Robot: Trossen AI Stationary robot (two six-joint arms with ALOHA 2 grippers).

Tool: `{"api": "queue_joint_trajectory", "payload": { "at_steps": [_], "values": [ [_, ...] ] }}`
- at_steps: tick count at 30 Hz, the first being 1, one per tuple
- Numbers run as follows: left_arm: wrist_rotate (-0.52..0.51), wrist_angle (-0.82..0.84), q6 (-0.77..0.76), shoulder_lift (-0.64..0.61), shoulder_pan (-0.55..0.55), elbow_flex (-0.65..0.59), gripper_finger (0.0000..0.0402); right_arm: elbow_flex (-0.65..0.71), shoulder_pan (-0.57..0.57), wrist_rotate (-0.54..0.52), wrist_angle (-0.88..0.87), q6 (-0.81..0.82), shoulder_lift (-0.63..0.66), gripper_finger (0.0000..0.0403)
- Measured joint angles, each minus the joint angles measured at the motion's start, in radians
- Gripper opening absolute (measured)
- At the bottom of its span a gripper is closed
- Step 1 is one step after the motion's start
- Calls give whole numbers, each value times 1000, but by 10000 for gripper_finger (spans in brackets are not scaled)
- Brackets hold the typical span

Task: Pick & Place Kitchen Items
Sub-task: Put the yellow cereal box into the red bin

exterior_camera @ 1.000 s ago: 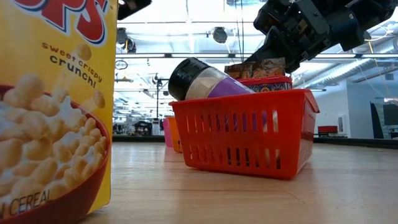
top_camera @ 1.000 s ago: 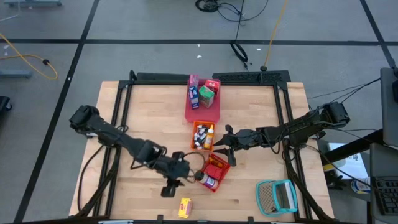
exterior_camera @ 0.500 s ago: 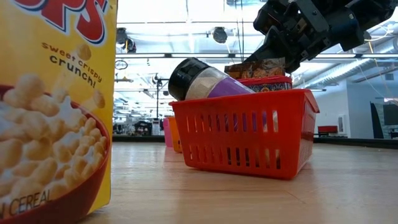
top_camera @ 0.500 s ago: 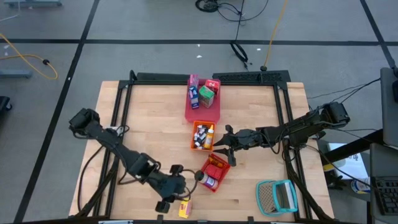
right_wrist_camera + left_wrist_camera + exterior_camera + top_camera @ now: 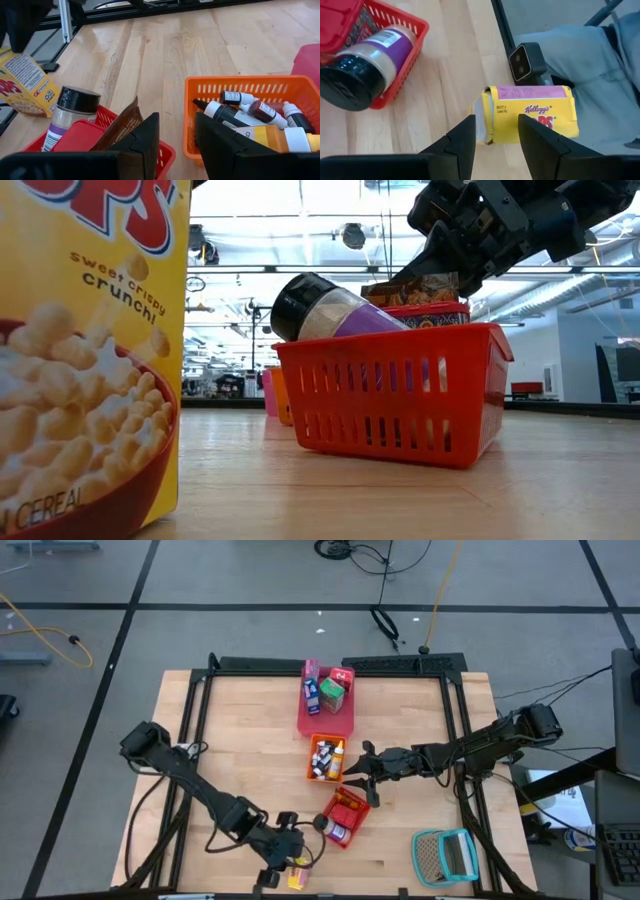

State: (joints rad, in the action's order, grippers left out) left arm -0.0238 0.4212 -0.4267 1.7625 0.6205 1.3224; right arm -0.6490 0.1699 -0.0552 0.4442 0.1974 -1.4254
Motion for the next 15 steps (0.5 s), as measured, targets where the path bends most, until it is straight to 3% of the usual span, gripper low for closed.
{"api": "queue_joint_trajectory", "payload": {
  "at_steps": [8, 15],
  "values": [
    [5, -10, -6, 28, -1, 3, 141, 0, 0, 0, 0, 0, 0, 116],
    [42, -18, -6, 42, -7, 3, 90, 0, 0, 0, 0, 0, 0, 116]
  ]
}}
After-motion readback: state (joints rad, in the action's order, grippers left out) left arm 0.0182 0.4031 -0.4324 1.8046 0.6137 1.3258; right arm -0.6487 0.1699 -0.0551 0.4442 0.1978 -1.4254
